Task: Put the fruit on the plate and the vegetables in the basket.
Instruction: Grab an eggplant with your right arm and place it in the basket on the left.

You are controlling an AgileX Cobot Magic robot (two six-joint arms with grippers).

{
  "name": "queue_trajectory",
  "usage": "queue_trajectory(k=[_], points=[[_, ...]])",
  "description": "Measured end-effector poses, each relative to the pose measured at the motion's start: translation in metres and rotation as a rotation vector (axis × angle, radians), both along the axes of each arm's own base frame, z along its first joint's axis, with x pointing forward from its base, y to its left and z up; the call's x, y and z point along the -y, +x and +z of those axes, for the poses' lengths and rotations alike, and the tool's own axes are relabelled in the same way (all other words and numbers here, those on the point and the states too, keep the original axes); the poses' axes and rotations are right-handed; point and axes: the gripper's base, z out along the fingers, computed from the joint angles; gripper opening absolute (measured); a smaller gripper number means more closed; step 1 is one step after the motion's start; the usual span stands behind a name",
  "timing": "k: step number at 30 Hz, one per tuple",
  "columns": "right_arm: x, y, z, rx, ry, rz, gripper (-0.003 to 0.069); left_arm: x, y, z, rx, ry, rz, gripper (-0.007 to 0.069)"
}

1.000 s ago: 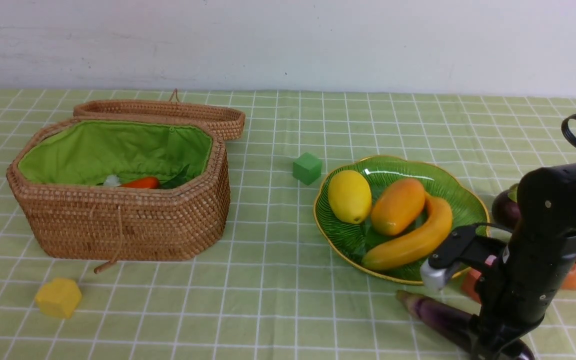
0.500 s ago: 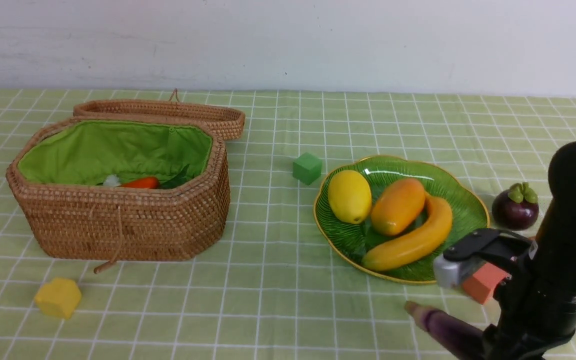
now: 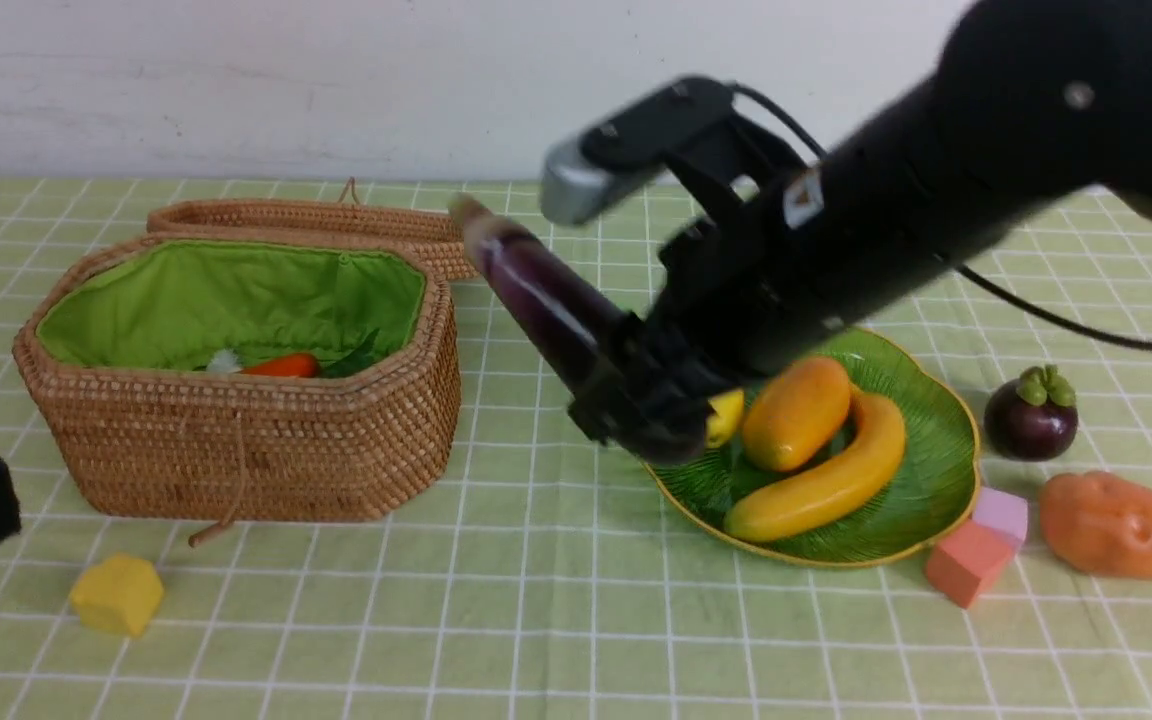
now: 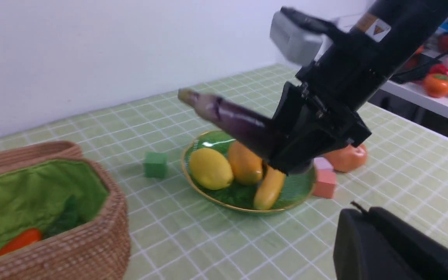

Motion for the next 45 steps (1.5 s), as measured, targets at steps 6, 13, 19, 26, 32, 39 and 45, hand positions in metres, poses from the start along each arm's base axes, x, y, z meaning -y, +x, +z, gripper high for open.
queue_trajectory(k=[6,13,19,26,32,39,45], points=[[-0.051,0.048,0.009,0.089,0.067,0.048,0.0414,-0.015,0.009,0.0,-0.02,-0.032,0.196,0.0001],[-0.089,0.087,-0.002,0.164,0.13,0.078,0.0414,-0.03,0.015,0.003,-0.005,-0.071,0.378,0.0004],[-0.117,0.115,-0.036,0.225,0.18,0.093,0.0414,-0.037,0.017,0.003,-0.005,-0.092,0.461,0.0005],[-0.141,0.125,-0.076,0.259,0.192,0.093,0.0414,-0.038,0.018,0.003,0.0,-0.088,0.479,0.0006],[-0.143,0.131,-0.079,0.307,0.22,0.066,0.0471,-0.038,0.018,0.003,0.0,-0.088,0.479,0.0006],[-0.142,0.127,-0.08,0.265,0.187,0.092,0.0673,-0.038,0.018,0.003,-0.001,-0.09,0.479,0.0006],[-0.124,0.102,-0.043,0.155,0.106,0.139,0.0559,-0.037,0.017,0.004,0.008,-0.099,0.466,0.0006]])
